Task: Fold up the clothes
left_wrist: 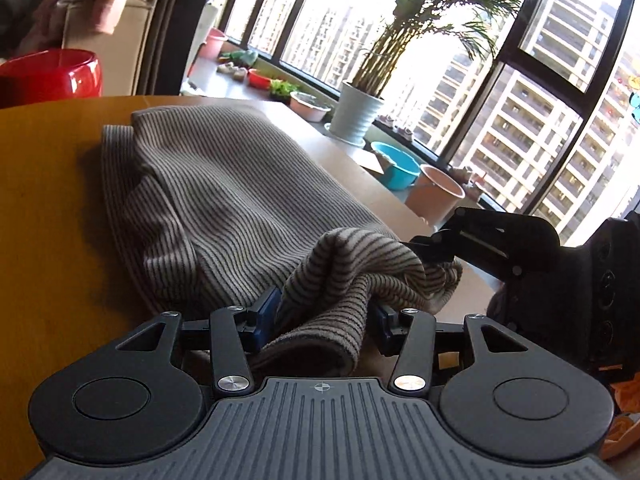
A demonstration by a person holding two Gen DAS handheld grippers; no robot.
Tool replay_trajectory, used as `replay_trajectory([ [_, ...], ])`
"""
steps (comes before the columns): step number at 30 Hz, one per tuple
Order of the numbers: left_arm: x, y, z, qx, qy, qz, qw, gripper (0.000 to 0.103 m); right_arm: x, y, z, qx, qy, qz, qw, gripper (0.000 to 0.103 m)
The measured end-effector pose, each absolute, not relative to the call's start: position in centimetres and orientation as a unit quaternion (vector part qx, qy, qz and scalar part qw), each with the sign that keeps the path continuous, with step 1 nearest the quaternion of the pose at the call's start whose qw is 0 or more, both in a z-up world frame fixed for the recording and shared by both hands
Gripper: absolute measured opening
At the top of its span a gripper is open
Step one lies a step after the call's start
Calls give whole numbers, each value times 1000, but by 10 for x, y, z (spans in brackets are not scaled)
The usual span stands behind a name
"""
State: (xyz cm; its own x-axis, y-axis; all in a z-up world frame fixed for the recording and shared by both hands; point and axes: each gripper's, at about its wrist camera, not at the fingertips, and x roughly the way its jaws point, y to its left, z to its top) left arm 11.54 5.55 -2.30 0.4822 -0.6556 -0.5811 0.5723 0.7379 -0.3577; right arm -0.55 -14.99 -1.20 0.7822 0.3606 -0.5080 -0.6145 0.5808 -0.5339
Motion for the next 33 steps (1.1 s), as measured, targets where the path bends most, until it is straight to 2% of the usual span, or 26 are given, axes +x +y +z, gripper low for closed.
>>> replay_trajectory([
  [7,108,50,-13,-40,355,-349,866,57,0,-146,-13,-358,194,281,869,44],
  [8,105,53,-10,-41,350,-352,867,62,3,-146,-12,-353,199,282,870,44],
  [10,99,68,2,-62,328,-355,873,64,6,-148,-10,-340,210,285,871,42],
  [12,102,87,15,-97,308,-336,885,75,8,-151,-7,-327,221,290,872,40],
  [13,107,95,20,-117,299,-320,891,77,8,-154,-3,-320,228,298,870,37],
  [17,136,103,25,-181,290,-310,887,75,-4,-167,25,-289,256,330,861,30],
  [20,162,81,12,-175,322,-323,873,71,-25,-177,59,-274,260,350,857,29],
  [23,179,64,-5,-156,362,-329,858,71,-38,-189,107,-262,253,367,856,29],
  [27,181,51,-26,-122,386,-342,848,70,-11,-198,145,-236,245,392,854,29],
  [30,180,57,-30,-122,386,-349,845,70,54,-195,131,-187,287,411,844,30],
  [31,177,62,-31,-126,392,-345,843,67,76,-195,119,-164,310,411,841,30],
  [32,178,67,-32,-130,395,-340,844,56,100,-195,104,-142,336,411,835,31],
  [33,178,75,-31,-136,396,-330,846,60,121,-197,88,-120,358,407,831,31],
])
